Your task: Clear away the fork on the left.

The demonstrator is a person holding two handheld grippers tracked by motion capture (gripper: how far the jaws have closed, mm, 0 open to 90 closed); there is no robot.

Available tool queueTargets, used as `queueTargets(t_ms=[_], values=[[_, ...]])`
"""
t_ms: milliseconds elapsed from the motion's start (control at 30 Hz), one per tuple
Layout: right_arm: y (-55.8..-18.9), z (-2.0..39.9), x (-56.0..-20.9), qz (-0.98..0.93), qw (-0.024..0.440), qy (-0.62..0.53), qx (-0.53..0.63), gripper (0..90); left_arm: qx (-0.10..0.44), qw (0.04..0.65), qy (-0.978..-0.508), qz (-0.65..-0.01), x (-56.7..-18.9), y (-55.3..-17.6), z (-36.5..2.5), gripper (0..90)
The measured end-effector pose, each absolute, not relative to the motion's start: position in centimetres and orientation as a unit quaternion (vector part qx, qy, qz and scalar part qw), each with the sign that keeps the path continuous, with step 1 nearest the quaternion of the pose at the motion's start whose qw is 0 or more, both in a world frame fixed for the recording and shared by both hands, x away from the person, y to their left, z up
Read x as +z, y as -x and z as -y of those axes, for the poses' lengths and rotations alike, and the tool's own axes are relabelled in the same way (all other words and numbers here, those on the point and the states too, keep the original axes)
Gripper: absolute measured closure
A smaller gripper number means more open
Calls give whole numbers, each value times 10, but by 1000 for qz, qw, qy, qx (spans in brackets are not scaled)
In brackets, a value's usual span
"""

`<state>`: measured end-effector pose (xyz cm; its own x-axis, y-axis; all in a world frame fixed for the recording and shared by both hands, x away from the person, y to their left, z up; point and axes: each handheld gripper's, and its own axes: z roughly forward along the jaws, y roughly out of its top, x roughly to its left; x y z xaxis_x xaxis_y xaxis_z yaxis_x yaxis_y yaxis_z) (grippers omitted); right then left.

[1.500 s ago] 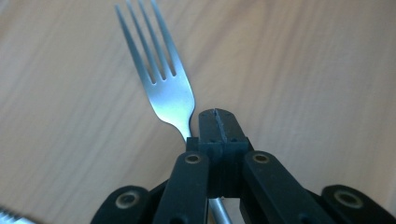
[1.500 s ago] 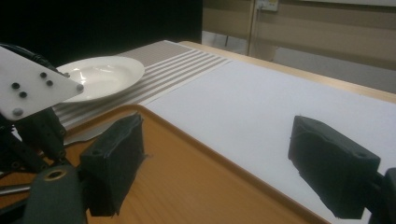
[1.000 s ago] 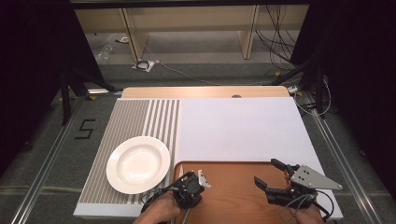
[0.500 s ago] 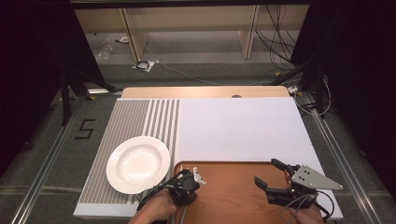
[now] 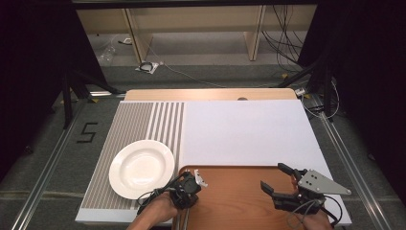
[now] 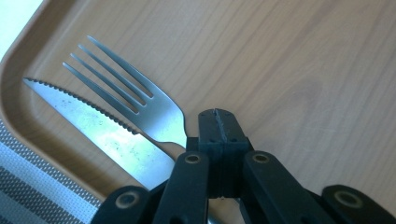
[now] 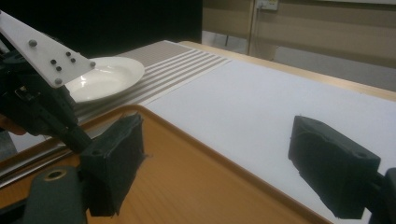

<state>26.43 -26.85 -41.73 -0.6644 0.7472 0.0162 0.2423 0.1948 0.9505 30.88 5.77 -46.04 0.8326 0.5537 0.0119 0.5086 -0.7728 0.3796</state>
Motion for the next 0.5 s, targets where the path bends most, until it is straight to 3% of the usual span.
queueTargets(t_ms=[267, 500], values=[[-264, 269, -417, -736, 234, -336, 539, 191, 67, 202, -934, -287, -450, -310, -62, 881], [-264, 269, -417, -736, 236, -336, 539, 191, 64, 255, -915, -307, -430, -313, -77, 661]])
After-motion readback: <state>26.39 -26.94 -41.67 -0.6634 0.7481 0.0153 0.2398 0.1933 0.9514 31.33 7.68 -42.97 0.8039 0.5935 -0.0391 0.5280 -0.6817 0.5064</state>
